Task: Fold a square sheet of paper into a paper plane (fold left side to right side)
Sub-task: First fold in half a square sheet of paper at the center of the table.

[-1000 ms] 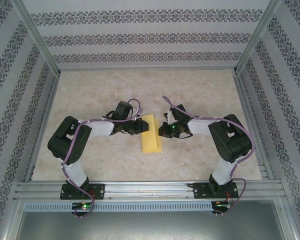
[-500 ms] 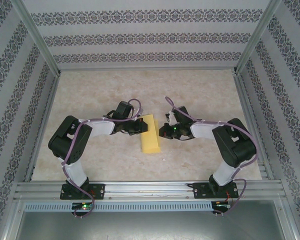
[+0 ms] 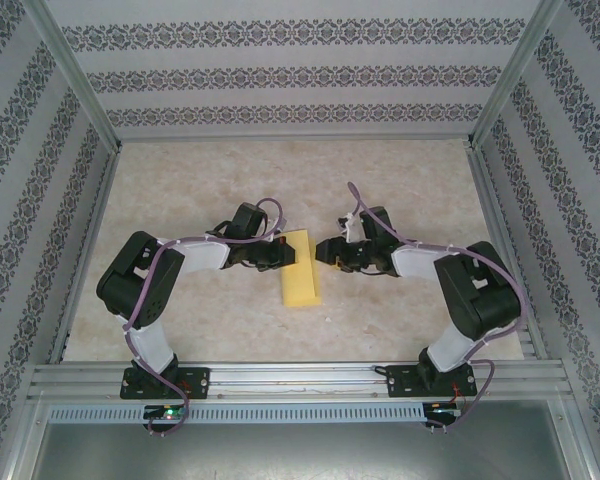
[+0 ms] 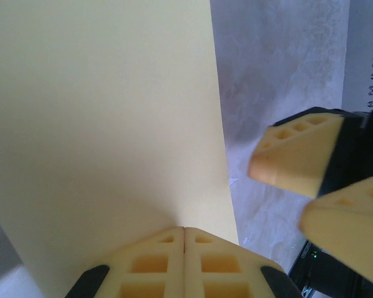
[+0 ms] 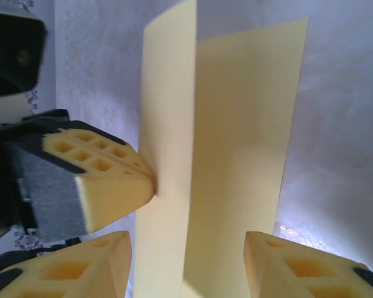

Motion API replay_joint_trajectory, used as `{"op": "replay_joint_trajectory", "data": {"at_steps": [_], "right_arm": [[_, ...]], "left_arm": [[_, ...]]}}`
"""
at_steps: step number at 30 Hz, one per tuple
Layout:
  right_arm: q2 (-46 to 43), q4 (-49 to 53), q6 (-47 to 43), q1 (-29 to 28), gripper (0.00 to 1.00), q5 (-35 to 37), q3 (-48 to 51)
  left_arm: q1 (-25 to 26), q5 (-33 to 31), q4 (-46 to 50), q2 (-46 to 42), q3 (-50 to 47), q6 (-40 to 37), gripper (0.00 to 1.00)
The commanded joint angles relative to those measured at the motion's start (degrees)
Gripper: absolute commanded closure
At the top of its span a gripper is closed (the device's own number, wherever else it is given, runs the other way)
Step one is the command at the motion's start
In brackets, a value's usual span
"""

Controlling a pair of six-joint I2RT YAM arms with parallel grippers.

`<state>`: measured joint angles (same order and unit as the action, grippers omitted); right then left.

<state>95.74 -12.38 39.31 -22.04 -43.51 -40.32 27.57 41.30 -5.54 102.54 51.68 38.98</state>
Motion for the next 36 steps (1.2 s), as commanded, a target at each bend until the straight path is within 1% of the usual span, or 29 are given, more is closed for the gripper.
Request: {"op": "replay_joint_trajectory", "data": {"at_steps": [1, 5, 10, 14, 18, 19, 21, 23, 25, 28, 31, 36], "right_arm": [[3.0, -3.0, 1.0, -1.3, 0.5, -2.9, -2.2], [5.3, -4.7, 1.8, -2.1, 0.54, -3.7, -3.1], [6.7, -5.6, 2.4, -3.2, 0.62, -4.3, -3.8], [7.3, -6.1, 2.8, -3.5, 0.74, -4.2, -4.0], [7.4, -5.3, 2.6, -3.5, 0.91, -2.6, -4.0], [7.5, -4.7, 2.5, -3.6, 0.95, -1.9, -4.1], [7.5, -3.4, 2.1, -3.6, 0.99, -0.8, -4.3], [7.6, -2.3, 1.7, -3.8, 0.99, 0.2, -4.6], [7.7, -0.9, 1.1, -3.8, 1.0, 1.1, -5.0], [8.0, 0.4, 0.5, -4.1, 1.0, 2.2, -5.5], [8.3, 0.8, 0.2, -4.1, 1.0, 2.6, -5.7], [9.0, 1.0, 0.2, -4.2, 1.0, 2.8, -6.2]], "left_arm": [[0.9, -0.3, 0.6, 0.0, 0.7, -1.2, 1.0], [0.9, -0.3, 0.8, 0.0, 0.6, -1.2, 1.0], [0.9, -0.3, 0.7, 0.1, 0.7, -1.1, 1.0], [0.9, -0.3, 0.5, 0.2, 0.6, -1.0, 1.0], [1.0, -0.8, 0.8, -1.0, 0.4, -0.8, 1.0], [0.9, -1.1, 0.9, -1.6, 0.3, -0.8, 0.99], [0.9, -2.0, 1.9, -3.2, 0.1, -1.0, 0.94], [0.9, -3.7, 3.8, -4.9, 0.1, -1.7, 0.85], [0.8, -6.8, 6.6, -6.9, 0.1, -2.7, 0.75], [0.6, -11.7, 10.2, -9.3, -0.3, -3.7, 0.67], [0.5, -14.1, 13.2, -9.8, -0.3, -4.7, 0.63], [0.6, -13.6, 13.8, -7.5, -0.3, -4.5, 0.61]]}}
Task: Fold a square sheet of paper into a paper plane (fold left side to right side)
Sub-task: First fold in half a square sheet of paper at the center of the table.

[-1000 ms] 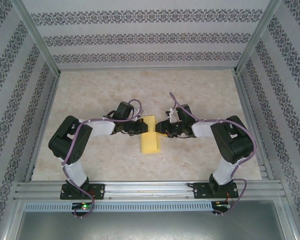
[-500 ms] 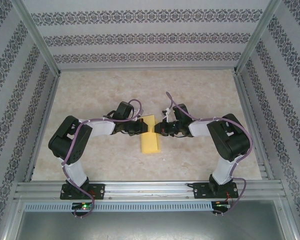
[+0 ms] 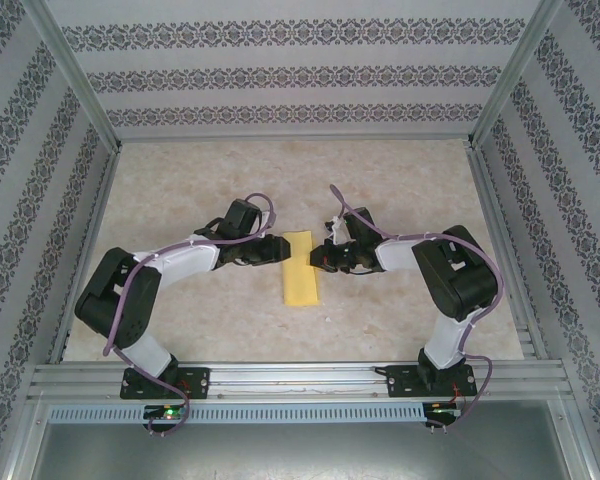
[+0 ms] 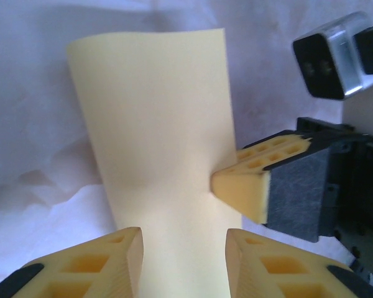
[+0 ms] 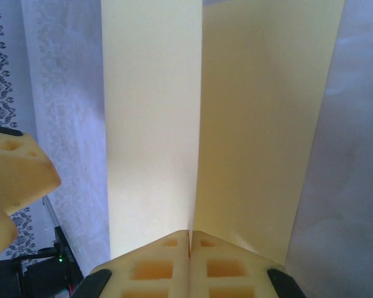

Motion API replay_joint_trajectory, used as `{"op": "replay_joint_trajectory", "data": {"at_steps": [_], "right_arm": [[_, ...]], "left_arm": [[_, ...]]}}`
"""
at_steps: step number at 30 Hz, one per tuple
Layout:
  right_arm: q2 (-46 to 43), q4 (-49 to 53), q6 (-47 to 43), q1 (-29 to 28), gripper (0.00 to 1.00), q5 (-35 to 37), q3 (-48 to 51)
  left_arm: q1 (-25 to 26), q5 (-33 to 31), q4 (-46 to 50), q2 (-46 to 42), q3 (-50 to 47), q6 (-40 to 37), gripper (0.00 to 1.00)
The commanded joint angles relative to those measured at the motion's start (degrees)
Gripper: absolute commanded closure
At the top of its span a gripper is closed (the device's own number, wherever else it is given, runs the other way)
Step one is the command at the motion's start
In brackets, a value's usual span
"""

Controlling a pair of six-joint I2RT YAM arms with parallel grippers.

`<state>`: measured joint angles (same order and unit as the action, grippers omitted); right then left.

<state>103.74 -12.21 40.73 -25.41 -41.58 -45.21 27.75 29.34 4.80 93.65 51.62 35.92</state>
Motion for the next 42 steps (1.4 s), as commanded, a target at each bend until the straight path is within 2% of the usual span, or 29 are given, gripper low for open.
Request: {"op": "replay_joint_trajectory", "data": {"at_steps": [1, 10, 19, 26, 33, 42], "right_arm": [[1.1, 0.9, -1.2, -0.9, 1.0, 0.9, -1.4], [1.7, 1.4, -1.2, -1.1, 0.98, 1.4, -1.5], [1.2, 2.0, -1.4, -1.1, 0.95, 1.7, -1.4], [-3.2, 5.7, -2.8, 0.1, 0.8, 4.6, -0.5], [-10.8, 13.7, -6.9, 3.4, 0.68, 12.0, 2.1], [-17.4, 15.8, -8.3, 7.5, 0.65, 14.4, 5.5]], "left_arm": [[0.5, -1.4, 3.0, 1.8, -0.4, -1.2, 0.6], [1.7, 1.3, 1.0, 7.4, 1.7, -0.2, 0.59], [2.6, -0.2, 0.8, 11.2, 2.2, 0.6, 0.61], [3.3, -2.9, 3.7, 13.3, 3.0, -0.1, 0.63], [4.4, -4.4, 6.2, 16.1, 4.5, -0.8, 0.64], [5.9, -5.1, 10.5, 20.1, 7.9, -2.8, 0.63]]}}
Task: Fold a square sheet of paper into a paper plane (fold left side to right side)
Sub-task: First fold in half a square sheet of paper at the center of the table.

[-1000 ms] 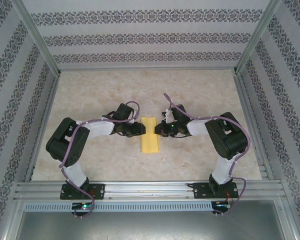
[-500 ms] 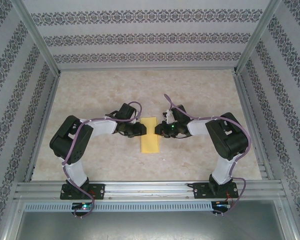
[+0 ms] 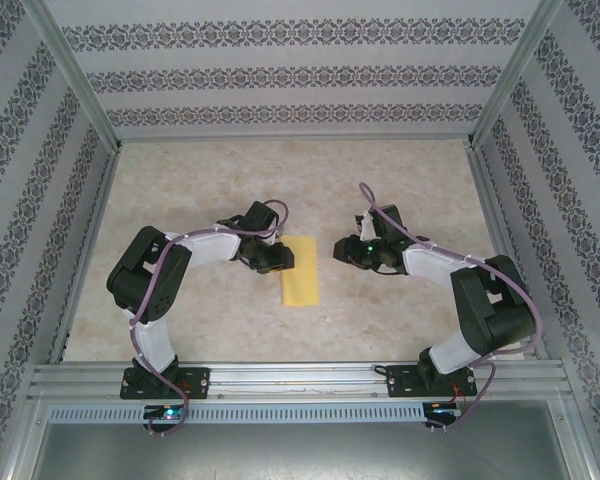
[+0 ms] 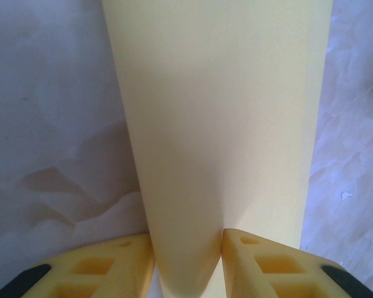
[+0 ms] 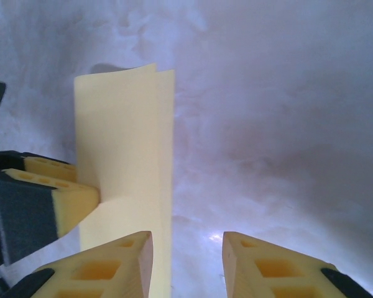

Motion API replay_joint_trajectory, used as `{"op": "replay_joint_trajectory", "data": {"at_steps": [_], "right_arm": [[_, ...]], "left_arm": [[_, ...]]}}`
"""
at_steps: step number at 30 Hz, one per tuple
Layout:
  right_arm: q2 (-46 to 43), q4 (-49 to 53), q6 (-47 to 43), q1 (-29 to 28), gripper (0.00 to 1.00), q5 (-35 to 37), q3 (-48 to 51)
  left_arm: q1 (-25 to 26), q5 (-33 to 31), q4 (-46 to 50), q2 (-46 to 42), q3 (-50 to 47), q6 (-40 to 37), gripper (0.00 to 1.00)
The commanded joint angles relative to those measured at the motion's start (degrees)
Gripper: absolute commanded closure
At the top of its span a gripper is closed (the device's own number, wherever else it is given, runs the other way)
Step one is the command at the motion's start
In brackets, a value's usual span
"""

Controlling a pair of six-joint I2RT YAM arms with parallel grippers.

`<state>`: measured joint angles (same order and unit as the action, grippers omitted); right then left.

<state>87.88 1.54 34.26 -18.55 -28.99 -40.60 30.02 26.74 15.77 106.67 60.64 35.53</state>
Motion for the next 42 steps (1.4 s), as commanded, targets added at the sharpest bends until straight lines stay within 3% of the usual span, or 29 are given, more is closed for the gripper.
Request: {"op": "replay_joint_trajectory", "data": {"at_steps": [1, 9, 42], "right_arm": [[-1.7, 2.2, -1.9, 0.8, 0.64, 1.9, 1.0], [-1.4, 2.2, -2.3, 1.3, 0.65, 1.3, 1.6], [-0.8, 1.7, -2.3, 1.1, 0.64, -0.1, 1.8]], "left_arm": [[3.7, -2.5, -0.3, 7.3, -0.9, -2.5, 0.63], [5.0, -2.8, 2.1, 9.2, 1.7, -4.0, 0.58], [6.2, -2.7, 3.0, 13.6, 4.3, -2.6, 0.56]]}}
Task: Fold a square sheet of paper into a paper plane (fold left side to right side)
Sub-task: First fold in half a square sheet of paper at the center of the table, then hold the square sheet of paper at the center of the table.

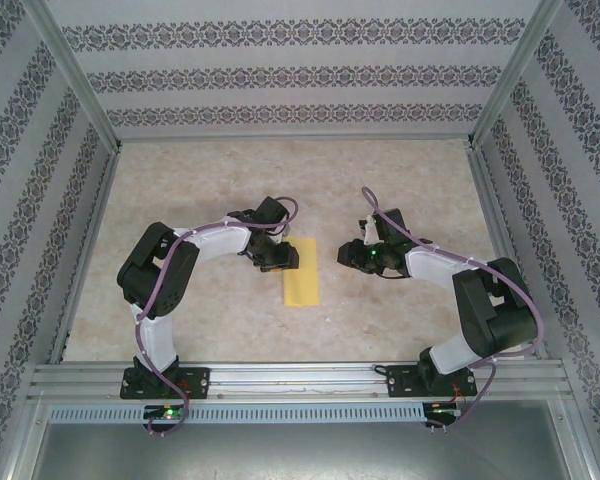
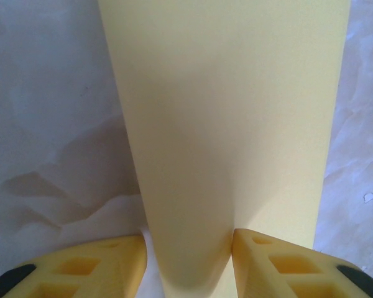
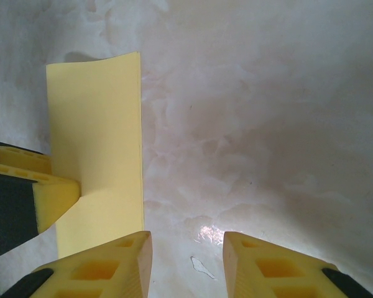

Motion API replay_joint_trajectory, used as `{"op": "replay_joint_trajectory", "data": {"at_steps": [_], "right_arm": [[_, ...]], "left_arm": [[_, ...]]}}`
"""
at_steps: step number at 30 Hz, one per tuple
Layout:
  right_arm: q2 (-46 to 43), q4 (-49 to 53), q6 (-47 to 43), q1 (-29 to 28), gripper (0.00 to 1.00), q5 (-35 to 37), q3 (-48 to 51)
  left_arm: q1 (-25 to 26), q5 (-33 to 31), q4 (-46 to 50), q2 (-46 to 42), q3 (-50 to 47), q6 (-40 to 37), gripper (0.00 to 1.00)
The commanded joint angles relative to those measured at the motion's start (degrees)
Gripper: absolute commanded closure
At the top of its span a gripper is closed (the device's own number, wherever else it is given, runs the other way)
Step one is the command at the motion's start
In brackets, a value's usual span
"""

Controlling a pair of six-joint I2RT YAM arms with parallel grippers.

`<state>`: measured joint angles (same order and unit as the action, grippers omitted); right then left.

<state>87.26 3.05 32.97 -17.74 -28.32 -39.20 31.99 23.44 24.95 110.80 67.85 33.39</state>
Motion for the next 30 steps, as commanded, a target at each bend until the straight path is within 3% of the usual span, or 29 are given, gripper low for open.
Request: {"op": "replay_joint_trajectory", "data": {"at_steps": [1, 23, 30], "right_arm": [[-0.2, 0.2, -0.9, 0.2, 0.64, -0.8, 0.4], [3.5, -0.6, 0.1, -3.9, 0.64, -2.5, -2.7], [5.9, -5.3, 3.4, -5.5, 0.69, -7.2, -3.0]], "left_arm": [[4.3, 0.5, -6.1, 9.4, -2.9, -0.5, 0.56], [4.2, -0.3, -5.0, 9.8, -2.6, 0.0, 0.55], [4.2, -0.6, -4.7, 10.0, -2.4, -0.2, 0.55]]}}
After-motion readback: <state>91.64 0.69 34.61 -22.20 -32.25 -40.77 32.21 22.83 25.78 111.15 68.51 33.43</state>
